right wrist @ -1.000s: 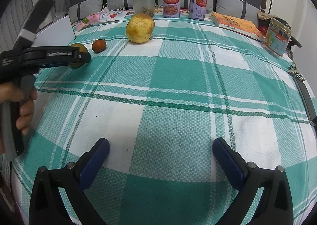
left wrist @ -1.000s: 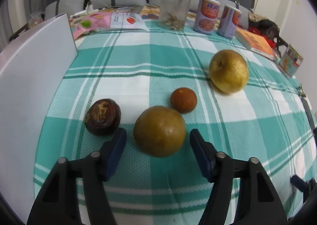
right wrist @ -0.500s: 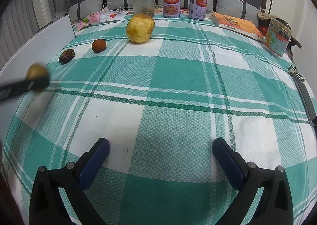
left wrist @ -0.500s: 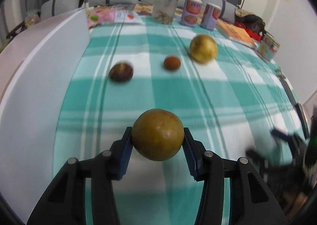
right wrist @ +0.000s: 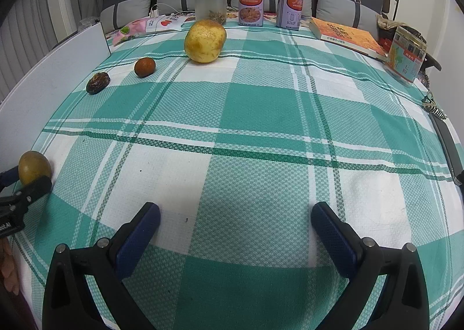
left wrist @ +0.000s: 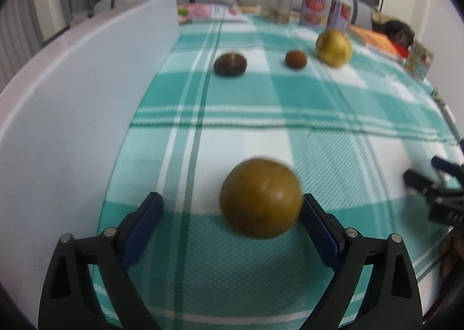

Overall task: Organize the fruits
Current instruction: 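Grasp the round green-brown fruit with the left gripper and lift it, then hold the round fruit in the left gripper while the right gripper grasps the small red date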

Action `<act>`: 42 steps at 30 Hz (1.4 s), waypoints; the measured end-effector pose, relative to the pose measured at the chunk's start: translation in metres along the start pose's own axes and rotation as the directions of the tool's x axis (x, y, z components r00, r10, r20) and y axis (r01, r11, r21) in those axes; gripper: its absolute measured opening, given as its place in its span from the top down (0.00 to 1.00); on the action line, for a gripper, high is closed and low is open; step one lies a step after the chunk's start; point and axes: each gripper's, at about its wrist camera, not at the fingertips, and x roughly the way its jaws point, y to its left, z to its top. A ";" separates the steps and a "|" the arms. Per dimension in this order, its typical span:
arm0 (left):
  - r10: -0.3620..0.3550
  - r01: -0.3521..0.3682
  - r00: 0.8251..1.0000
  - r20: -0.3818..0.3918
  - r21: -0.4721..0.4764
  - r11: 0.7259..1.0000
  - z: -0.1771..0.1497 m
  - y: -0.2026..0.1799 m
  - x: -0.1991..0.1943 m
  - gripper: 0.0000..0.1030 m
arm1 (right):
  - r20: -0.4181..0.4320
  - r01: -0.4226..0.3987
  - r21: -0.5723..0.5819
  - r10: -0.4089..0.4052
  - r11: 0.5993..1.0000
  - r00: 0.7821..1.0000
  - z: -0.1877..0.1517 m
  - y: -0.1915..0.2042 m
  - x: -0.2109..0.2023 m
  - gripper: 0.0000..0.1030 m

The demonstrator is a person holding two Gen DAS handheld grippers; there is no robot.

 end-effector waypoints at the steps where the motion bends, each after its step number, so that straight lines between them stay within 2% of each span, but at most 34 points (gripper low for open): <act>1: 0.000 0.000 1.000 0.011 -0.002 1.000 -0.001 0.001 -0.001 0.05 | 0.000 0.000 0.000 0.000 1.000 1.000 0.000 0.000 0.000 0.00; 9: -0.002 0.002 1.000 0.010 -0.001 1.000 -0.002 0.001 0.001 0.01 | 0.000 0.000 0.000 0.000 1.000 1.000 0.000 0.000 0.000 0.00; 29: -0.012 0.012 1.000 0.003 0.000 1.000 -0.002 0.001 0.000 0.01 | -0.001 -0.007 0.002 0.007 1.000 1.000 0.000 -0.001 0.000 0.00; 31: -0.012 0.012 1.000 -0.003 0.003 1.000 -0.005 0.002 -0.003 0.01 | 0.000 -0.044 0.012 0.044 0.999 0.999 0.002 -0.006 -0.003 0.00; 33: -0.025 0.025 1.000 0.008 0.001 1.000 -0.011 0.005 -0.008 0.01 | 0.019 -0.142 0.081 0.141 0.987 0.990 0.011 -0.015 -0.009 0.00; 35: -0.046 0.046 0.999 0.018 -0.008 0.999 -0.013 0.009 -0.011 0.01 | 0.058 -0.199 0.114 0.194 0.973 0.979 0.028 -0.016 -0.014 0.00; 38: -0.054 0.055 0.998 0.021 -0.022 0.998 -0.010 0.011 -0.009 0.01 | 0.040 -0.281 0.072 0.279 0.957 0.960 0.066 0.003 -0.004 0.04; 41: -0.058 0.058 0.998 0.021 -0.019 0.998 -0.009 0.010 -0.009 0.01 | -0.016 -0.383 -0.006 0.383 0.924 0.924 0.109 0.044 0.025 0.15; 42: -0.061 0.061 0.998 0.022 -0.022 0.998 -0.009 0.011 -0.010 0.01 | -0.036 -0.386 -0.031 0.385 0.922 0.922 0.121 0.057 0.037 0.20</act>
